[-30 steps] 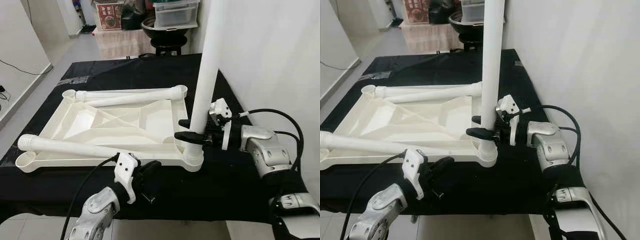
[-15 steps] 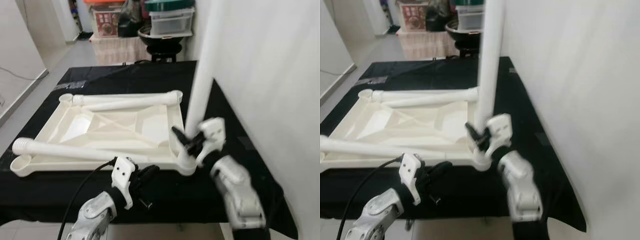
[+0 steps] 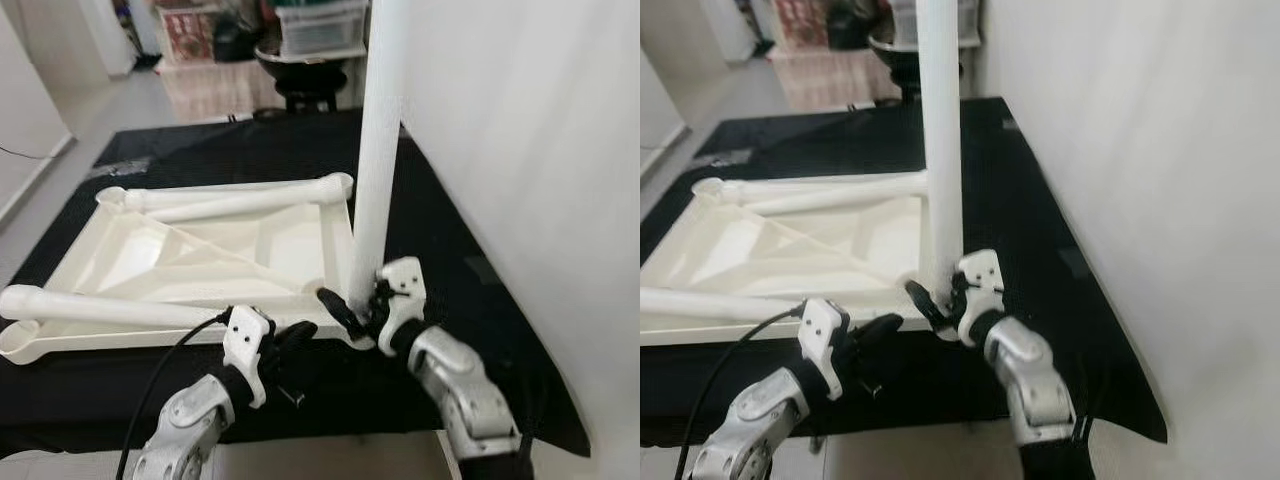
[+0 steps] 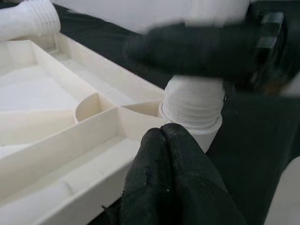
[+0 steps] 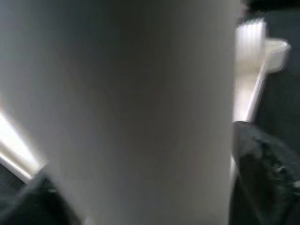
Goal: Building children table
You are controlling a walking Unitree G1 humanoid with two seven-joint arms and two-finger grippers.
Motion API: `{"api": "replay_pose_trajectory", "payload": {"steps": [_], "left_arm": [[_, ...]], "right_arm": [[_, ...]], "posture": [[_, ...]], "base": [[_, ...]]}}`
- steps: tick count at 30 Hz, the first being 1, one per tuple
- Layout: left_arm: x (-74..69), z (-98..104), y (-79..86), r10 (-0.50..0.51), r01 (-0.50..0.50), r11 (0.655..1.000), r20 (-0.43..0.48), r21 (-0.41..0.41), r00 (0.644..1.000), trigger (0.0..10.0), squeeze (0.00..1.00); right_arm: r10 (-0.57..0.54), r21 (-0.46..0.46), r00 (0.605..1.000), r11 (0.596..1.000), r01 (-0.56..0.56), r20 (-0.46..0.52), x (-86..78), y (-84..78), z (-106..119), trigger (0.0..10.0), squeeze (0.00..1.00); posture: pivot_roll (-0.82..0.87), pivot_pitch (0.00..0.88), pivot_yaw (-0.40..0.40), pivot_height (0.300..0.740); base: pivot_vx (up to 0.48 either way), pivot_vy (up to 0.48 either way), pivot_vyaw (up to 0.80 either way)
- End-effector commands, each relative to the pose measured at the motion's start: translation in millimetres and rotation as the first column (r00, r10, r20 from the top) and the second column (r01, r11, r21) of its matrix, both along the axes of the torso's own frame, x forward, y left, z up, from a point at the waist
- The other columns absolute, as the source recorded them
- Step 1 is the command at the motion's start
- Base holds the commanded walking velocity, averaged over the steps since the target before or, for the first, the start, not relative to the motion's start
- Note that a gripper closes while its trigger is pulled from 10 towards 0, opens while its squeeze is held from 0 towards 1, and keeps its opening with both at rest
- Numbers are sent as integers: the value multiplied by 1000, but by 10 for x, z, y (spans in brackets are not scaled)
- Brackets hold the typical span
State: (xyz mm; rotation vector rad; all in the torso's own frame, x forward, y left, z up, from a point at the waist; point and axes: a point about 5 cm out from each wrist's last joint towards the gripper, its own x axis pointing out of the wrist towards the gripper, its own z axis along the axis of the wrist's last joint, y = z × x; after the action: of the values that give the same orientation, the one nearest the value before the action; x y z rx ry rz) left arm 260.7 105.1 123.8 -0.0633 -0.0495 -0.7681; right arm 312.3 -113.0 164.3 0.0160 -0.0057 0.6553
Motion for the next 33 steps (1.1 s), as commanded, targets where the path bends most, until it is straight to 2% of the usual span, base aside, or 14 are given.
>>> {"api": "replay_pose_trajectory", "payload": {"steps": [1,4,5,6,7,10,11,12,16,17,22,31,32,33], "left_arm": [[-14,-63,9,7,-6,1000,-29,4,1000,10000,0],[-11,-64,3,5,-5,1000,-30,4,1000,10000,0],[-9,-66,-3,4,-4,1000,-30,4,1000,10000,0],[-9,-68,-7,5,-5,1000,-29,4,1000,10000,0],[-9,-68,-7,5,-5,1000,-29,4,1000,10000,0],[-9,-70,-12,9,-9,1000,-27,5,1000,10000,0],[-9,-70,-12,9,-9,1000,-27,5,1000,10000,0],[-9,-71,-13,13,-13,1000,-26,7,1000,10000,0],[-8,-72,-13,14,-14,1000,-26,8,1000,10000,0],[-9,-72,-13,14,-14,1000,-26,8,1000,10000,0],[-12,-71,-15,12,-12,1000,-28,6,1000,10000,0],[-14,-67,-16,11,-11,1000,-28,4,1000,10000,0],[-14,-66,-17,11,-10,1000,-28,3,1000,10000,0],[-16,-61,-10,10,-10,1000,-29,1,1000,10000,0]], "right_arm": [[77,5,996,997,-77,34,23,54,113,10000,776],[113,-19,992,993,-112,51,54,23,167,10000,776],[183,-73,981,981,-178,67,104,-32,217,10000,0],[262,-128,962,959,-252,71,169,-99,262,10000,0],[262,-128,962,959,-252,71,169,-99,262,10000,0],[381,-181,923,913,-366,56,279,-210,343,10000,0],[381,-181,923,913,-366,56,279,-210,343,10000,0],[437,-158,899,891,-426,38,339,-263,399,8706,0],[465,-127,885,880,-458,26,351,-285,426,8706,0],[458,-121,888,883,-453,22,379,-324,441,0,0],[450,-130,892,887,-443,29,380,-427,436,0,0],[435,-142,899,893,-426,40,348,-485,413,0,0],[393,-151,918,912,-382,51,327,-539,397,0,0],[275,-139,960,954,-265,55,313,-576,355,0,0]], "posture": [[-99,95,28,740],[-99,95,28,740],[-95,91,22,740],[-90,88,18,740],[-90,88,18,740],[-82,86,12,740],[-82,86,12,740],[-76,85,11,740],[-76,85,11,740],[-75,85,11,740],[-79,91,14,740],[-87,98,18,740],[-87,98,18,740],[-102,108,16,740]], "base": [[0,0,0],[0,0,0],[0,0,0],[0,0,0],[0,0,0],[0,0,0],[0,0,0],[0,0,0],[0,0,0],[0,0,0],[0,0,0],[0,0,0],[0,0,0],[0,0,0]]}}
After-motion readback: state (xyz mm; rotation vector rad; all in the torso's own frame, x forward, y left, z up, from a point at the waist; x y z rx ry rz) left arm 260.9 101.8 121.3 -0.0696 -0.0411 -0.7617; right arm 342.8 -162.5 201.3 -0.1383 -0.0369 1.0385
